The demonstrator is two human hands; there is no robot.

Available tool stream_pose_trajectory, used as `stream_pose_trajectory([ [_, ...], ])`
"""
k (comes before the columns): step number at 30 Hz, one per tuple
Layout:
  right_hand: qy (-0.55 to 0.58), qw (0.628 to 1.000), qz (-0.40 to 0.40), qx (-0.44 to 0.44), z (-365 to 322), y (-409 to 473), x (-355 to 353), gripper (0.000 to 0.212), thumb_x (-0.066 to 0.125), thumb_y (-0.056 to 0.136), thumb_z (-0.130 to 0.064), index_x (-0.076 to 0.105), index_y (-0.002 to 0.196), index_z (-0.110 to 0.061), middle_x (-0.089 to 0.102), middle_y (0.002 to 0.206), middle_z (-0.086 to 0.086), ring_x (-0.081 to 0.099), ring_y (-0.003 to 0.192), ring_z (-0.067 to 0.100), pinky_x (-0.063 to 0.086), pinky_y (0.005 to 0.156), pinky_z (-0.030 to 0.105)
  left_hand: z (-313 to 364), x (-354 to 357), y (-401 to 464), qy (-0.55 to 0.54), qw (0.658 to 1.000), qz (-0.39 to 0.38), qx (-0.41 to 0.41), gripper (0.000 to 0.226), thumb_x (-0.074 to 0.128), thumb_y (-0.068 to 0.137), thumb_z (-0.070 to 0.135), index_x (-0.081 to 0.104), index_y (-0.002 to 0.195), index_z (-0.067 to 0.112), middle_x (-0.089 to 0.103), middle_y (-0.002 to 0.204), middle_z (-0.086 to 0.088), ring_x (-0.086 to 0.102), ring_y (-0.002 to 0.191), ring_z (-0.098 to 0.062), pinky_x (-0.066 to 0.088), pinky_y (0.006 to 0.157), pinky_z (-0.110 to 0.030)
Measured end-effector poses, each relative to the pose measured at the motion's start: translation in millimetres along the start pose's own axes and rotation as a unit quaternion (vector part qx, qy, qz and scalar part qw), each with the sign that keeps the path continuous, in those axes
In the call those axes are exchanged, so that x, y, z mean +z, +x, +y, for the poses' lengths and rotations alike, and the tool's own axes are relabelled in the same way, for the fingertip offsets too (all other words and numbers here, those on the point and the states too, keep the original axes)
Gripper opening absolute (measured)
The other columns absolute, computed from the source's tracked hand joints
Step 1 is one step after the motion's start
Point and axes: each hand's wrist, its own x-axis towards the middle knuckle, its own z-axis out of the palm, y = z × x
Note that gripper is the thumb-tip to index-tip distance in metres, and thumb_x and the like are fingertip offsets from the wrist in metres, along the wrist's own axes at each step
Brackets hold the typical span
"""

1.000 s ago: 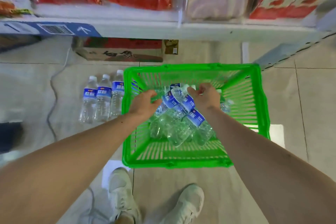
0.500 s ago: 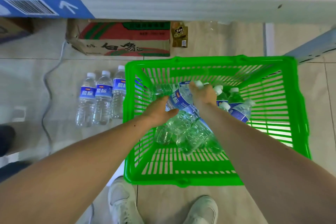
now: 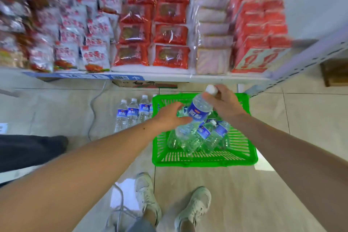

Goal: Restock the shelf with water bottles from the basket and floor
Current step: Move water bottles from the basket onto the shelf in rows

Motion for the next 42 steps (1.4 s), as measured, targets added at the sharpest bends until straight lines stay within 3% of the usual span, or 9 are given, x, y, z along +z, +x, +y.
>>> stream_pose_trajectory([
  [5,0.04,0.997,-0.022,-0.063,-110,-68,-80,0.011,0.066,0.089,-0.023,0.057,0.093,-0.018,0.053,0.07,-0.01,0.047,0.06,-0.003,0.04,0.062,0.016,102,-59,-88,-0.018,0.998,0.012,0.061,0.071,0.08,0.071,0.037,0.05,0.129,0.011,0.056,0.132,-0.003,0.054,0.119,-0.018,0.043,0.102,-0.035],
  [9,0.06,0.992,-0.011,-0.114,-198,-119,-140,0.007,0.065,0.089,-0.022,0.06,0.092,-0.026,0.062,0.082,-0.004,0.056,0.076,0.01,0.049,0.073,0.034,174,-106,-158,-0.028,0.992,0.007,0.124,0.063,0.081,0.07,0.035,0.055,0.123,0.014,0.062,0.12,0.001,0.06,0.108,-0.015,0.047,0.098,-0.034],
  [11,0.058,0.988,0.006,-0.14,-239,-141,-168,0.007,0.065,0.089,-0.022,0.061,0.094,-0.018,0.061,0.079,-0.002,0.055,0.072,0.012,0.049,0.068,0.033,207,-127,-191,-0.032,0.987,0.014,0.156,0.055,0.081,0.069,0.033,0.055,0.116,0.02,0.064,0.114,0.006,0.062,0.103,-0.014,0.049,0.096,-0.032],
  [15,0.061,0.981,0.036,-0.18,-312,-180,-220,0.012,0.065,0.089,-0.025,0.061,0.096,-0.016,0.061,0.076,-0.006,0.056,0.068,0.007,0.044,0.062,0.024,264,-164,-248,-0.084,0.976,0.025,0.201,0.069,0.086,0.052,0.037,0.054,0.112,0.026,0.064,0.114,0.002,0.063,0.104,-0.019,0.05,0.097,-0.04],
  [20,0.074,0.971,0.057,-0.221,-387,-220,-275,0.008,0.066,0.089,-0.029,0.059,0.087,-0.025,0.064,0.082,0.0,0.06,0.078,0.016,0.052,0.073,0.044,328,-204,-310,-0.052,0.963,0.07,0.256,0.059,0.08,0.073,0.021,0.051,0.124,0.013,0.063,0.12,-0.004,0.062,0.108,-0.02,0.05,0.096,-0.036],
  [24,0.064,0.962,0.07,-0.257,-440,-243,-313,0.018,0.066,0.089,-0.031,0.061,0.096,-0.015,0.067,0.089,0.002,0.063,0.088,0.019,0.054,0.083,0.048,375,-235,-344,-0.021,0.95,0.112,0.292,0.053,0.079,0.075,0.022,0.053,0.121,0.012,0.065,0.117,-0.007,0.064,0.102,-0.021,0.051,0.094,-0.035],
  [31,0.059,0.942,0.096,-0.314,-523,-249,-355,0.019,0.061,0.092,-0.029,0.058,0.101,-0.012,0.066,0.091,-0.001,0.062,0.081,0.01,0.051,0.067,0.028,436,-293,-368,-0.038,0.929,0.161,0.33,0.054,0.077,0.077,0.026,0.055,0.124,0.012,0.065,0.114,-0.003,0.064,0.099,-0.018,0.051,0.089,-0.031],
  [37,0.038,0.936,0.118,-0.329,-558,-220,-359,0.02,0.063,0.09,-0.03,0.059,0.1,-0.013,0.066,0.097,0.004,0.062,0.085,0.016,0.051,0.076,0.037,455,-330,-352,-0.034,0.923,0.174,0.341,0.05,0.075,0.078,0.028,0.055,0.123,0.019,0.064,0.114,0.001,0.063,0.101,-0.016,0.05,0.088,-0.028],
  [42,0.033,0.93,0.155,-0.33,-593,-165,-359,0.02,0.061,0.091,-0.029,0.056,0.1,-0.013,0.063,0.099,0.006,0.062,0.089,0.02,0.053,0.083,0.041,469,-385,-309,-0.011,0.917,0.191,0.35,0.062,0.077,0.076,0.029,0.048,0.13,0.018,0.059,0.125,0.001,0.06,0.107,-0.018,0.049,0.091,-0.031],
])
